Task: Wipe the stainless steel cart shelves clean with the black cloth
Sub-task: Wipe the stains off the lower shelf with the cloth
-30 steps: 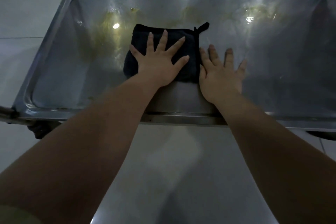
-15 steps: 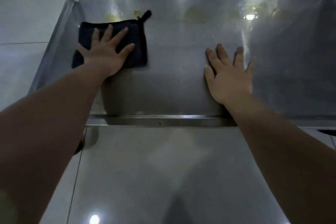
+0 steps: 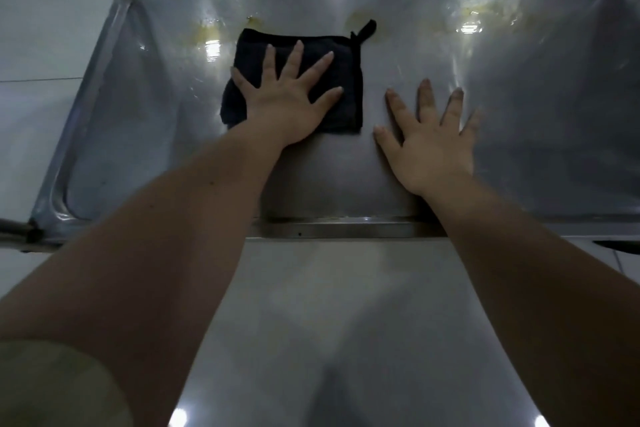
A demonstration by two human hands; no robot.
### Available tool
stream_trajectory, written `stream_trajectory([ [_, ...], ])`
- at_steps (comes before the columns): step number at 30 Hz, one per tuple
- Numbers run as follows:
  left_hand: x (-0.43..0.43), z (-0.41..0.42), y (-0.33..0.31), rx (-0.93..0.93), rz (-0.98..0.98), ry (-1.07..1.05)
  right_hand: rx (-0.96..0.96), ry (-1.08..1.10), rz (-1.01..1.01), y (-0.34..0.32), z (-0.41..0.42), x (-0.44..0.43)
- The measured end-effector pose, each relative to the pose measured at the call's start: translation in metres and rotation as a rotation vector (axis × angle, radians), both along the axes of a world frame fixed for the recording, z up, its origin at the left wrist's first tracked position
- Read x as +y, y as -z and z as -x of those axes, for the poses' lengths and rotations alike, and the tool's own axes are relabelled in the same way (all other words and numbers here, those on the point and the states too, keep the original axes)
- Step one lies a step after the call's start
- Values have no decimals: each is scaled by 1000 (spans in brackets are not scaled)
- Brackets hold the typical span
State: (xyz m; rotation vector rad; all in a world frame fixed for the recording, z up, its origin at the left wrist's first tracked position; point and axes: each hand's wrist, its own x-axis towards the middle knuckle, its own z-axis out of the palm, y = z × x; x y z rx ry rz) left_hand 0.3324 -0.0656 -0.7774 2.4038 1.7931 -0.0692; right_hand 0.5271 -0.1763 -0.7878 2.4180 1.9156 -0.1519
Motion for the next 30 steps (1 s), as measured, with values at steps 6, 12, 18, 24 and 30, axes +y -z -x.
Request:
stream_trajectory([
  [6, 2, 68, 0, 15, -8, -48, 20, -7, -3, -4, 0, -2],
  [12, 9, 153, -3, 96, 17, -245, -6, -3, 12, -4, 3, 0],
  [18, -13, 98, -1, 43, -13, -169, -33, -5, -3, -2, 5, -1],
  [24, -40, 9, 5, -19, -37, -4, -26, -171, 25, -9, 7, -6],
  [30, -40, 11, 5, -32, -62, -17, 108, -56, 79, -12, 47, -21],
])
